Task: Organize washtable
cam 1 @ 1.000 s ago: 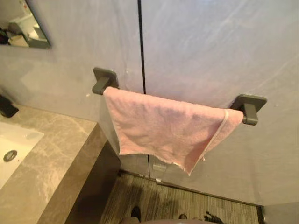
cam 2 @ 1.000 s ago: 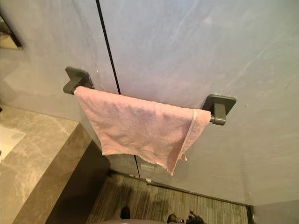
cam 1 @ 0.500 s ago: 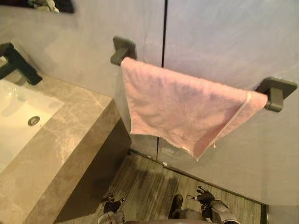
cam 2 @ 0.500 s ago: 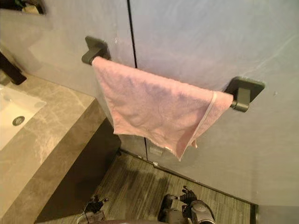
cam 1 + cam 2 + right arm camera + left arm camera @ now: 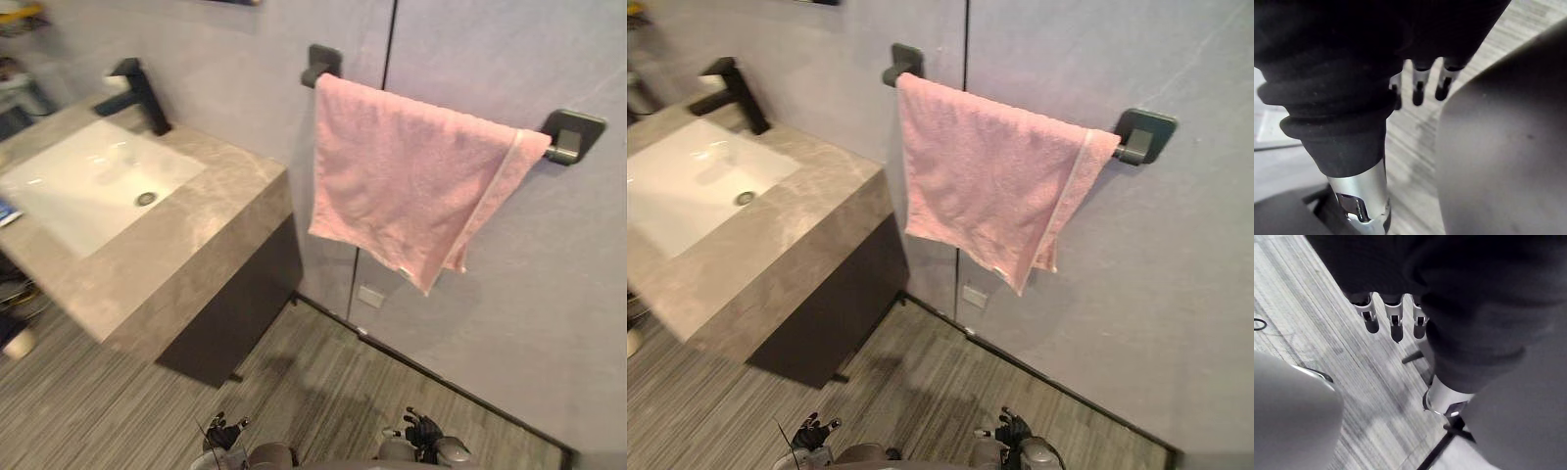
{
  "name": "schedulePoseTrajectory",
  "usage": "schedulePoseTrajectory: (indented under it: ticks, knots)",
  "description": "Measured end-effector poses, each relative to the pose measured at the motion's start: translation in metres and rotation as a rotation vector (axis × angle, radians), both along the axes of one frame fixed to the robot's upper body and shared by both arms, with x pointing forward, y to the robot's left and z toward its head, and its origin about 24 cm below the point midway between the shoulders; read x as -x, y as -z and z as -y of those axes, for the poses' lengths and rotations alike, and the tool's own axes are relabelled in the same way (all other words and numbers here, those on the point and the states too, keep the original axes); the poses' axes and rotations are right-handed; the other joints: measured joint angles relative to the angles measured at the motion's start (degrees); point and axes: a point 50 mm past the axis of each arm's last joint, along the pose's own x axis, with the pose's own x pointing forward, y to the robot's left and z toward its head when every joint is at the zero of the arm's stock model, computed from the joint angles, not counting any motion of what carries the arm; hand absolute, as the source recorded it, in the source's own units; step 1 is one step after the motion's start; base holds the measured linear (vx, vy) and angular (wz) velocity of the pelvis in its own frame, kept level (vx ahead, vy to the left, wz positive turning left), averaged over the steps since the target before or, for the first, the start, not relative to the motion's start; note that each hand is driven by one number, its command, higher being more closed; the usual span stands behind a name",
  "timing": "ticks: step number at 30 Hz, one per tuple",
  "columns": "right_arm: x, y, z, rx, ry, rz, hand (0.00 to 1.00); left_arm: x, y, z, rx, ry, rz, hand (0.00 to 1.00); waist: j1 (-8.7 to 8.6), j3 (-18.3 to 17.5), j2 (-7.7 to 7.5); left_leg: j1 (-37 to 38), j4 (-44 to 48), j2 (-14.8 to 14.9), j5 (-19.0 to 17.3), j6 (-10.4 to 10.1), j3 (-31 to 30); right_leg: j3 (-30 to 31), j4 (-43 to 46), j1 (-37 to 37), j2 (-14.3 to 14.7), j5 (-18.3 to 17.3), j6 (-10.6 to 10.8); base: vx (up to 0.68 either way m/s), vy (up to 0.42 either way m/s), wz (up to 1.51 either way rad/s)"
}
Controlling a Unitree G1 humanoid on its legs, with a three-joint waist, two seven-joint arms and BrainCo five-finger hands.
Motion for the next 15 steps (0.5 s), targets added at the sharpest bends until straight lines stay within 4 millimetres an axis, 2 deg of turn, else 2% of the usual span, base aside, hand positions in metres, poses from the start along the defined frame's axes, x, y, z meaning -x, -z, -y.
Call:
schedulePoseTrajectory:
  ticks: [1, 2, 3, 4, 5, 6, 7, 8, 10, 11, 12, 13, 15]
  knots:
    - [0.001, 0.000, 0.002, 0.005, 0.000, -0.005, 0.00, -0.001, 0.000, 0.002, 0.000, 0.001, 0.006, 0.00, 0.52, -0.1, 0.64, -1.5, -0.5, -0.1, 1.1, -0.4, -1.2, -1.3, -1.7, -0.3, 0.1, -0.3, -0.7, -0.28, -0.207, 1.37]
    - [-0.002, -0.001, 0.009, 0.025, 0.003, -0.002, 0.00, -0.005, -0.001, 0.007, 0.003, -0.004, 0.020, 0.00, 1.19, 0.1, 2.15, -4.5, -2.5, -0.2, 4.9, -1.3, -4.6, -5.0, -2.2, -2.3, 0.4, 0.2, -1.8, -0.29, -0.193, 1.24]
    - [-0.004, -0.002, 0.012, 0.030, 0.011, 0.002, 0.00, -0.005, -0.001, 0.008, 0.001, -0.012, 0.022, 0.00, 1.28, 0.2, 2.29, -5.4, -3.9, -0.3, 6.9, -2.1, -5.7, -6.7, -1.8, -3.1, 0.4, 0.4, -2.1, -0.37, -0.188, 1.75]
    - [-0.005, -0.002, 0.013, 0.041, 0.018, 0.003, 0.00, -0.005, -0.002, 0.008, -0.004, -0.045, 0.030, 0.00, 1.67, 0.2, 2.09, -6.1, -9.2, 0.1, 12.5, -4.1, -5.5, -11.4, -2.0, -3.7, -0.2, 1.6, -3.8, -0.30, -0.135, 1.49]
    - [-0.005, -0.002, 0.012, 0.037, 0.025, 0.004, 0.00, -0.005, -0.003, 0.005, -0.009, -0.065, 0.032, 0.00, 2.01, 0.5, 2.08, -6.4, -10.3, 1.6, 13.5, -4.5, -1.2, -14.7, -3.2, -3.2, -0.1, 2.4, -4.4, -0.34, -0.111, 1.49]
    - [-0.004, -0.001, 0.012, 0.038, 0.030, 0.001, 0.00, -0.006, -0.003, 0.005, -0.007, -0.076, 0.040, 0.00, 2.03, 0.6, 2.09, -7.5, -6.7, 3.3, 12.0, -4.1, 3.5, -17.1, -3.6, -2.9, -0.1, 2.8, -5.0, -0.20, -0.029, 1.21]
    - [-0.004, -0.002, 0.014, 0.045, 0.041, 0.003, 0.00, -0.007, -0.004, 0.005, -0.010, -0.078, 0.051, 0.00, 1.98, 0.6, 2.03, -8.7, -1.6, 5.3, 9.3, -2.3, 8.4, -20.3, -3.7, -2.3, -0.4, 3.1, -5.4, -0.18, -0.023, 1.44]
    - [0.000, -0.001, 0.016, 0.057, 0.056, -0.002, 0.00, -0.010, -0.006, 0.003, -0.018, -0.075, 0.061, 0.00, 1.68, 1.0, 1.70, -8.6, 4.4, 7.6, 6.3, 1.9, 13.4, -24.2, -3.4, -0.9, -1.0, 3.1, -5.5, -0.18, 0.008, 1.82]
    - [0.009, 0.000, 0.024, 0.077, 0.118, -0.011, 0.00, -0.010, -0.008, -0.001, -0.033, -0.063, 0.070, 0.00, 1.63, 1.1, 0.79, -7.4, 12.3, 11.1, 1.8, 4.2, 17.7, -32.8, -2.3, 1.2, -3.8, 3.2, -5.5, -0.19, 0.091, 1.88]
    - [0.010, -0.001, 0.027, 0.079, 0.144, -0.010, 0.00, -0.010, -0.007, -0.001, -0.033, -0.063, 0.067, 0.00, 1.21, 1.1, 0.70, -7.2, 13.4, 11.5, 1.2, 4.2, 17.6, -34.9, -2.4, 2.0, -4.6, 3.2, -5.4, -0.16, 0.617, 3.61]
    - [0.032, 0.005, 0.041, 0.053, 0.365, -0.069, 0.00, 0.002, 0.000, -0.005, -0.020, -0.087, -0.007, 0.00, -0.77, 0.5, 1.66, -2.4, 4.6, 11.2, -0.2, -0.5, 18.1, -47.7, -6.6, 8.1, -9.6, 7.6, 2.1, -0.08, 0.772, 3.27]
    - [0.035, 0.007, 0.032, 0.022, 0.366, -0.089, 0.00, 0.010, 0.000, -0.016, -0.047, -0.074, -0.041, 0.00, -0.42, 0.6, 1.54, -1.7, 2.0, 8.0, 0.7, 1.0, 17.1, -47.6, -10.9, 9.3, -9.6, 9.4, 2.3, -0.05, 0.793, 3.07]
    - [0.037, 0.008, 0.031, 0.014, 0.380, -0.097, 0.00, 0.025, 0.003, -0.023, -0.061, -0.068, -0.100, 0.00, -0.64, 0.5, 1.42, -1.8, 2.3, 5.2, 0.6, 1.3, 16.0, -46.2, -13.8, 11.4, -9.5, 11.9, 1.9, 0.04, 0.389, 0.78]
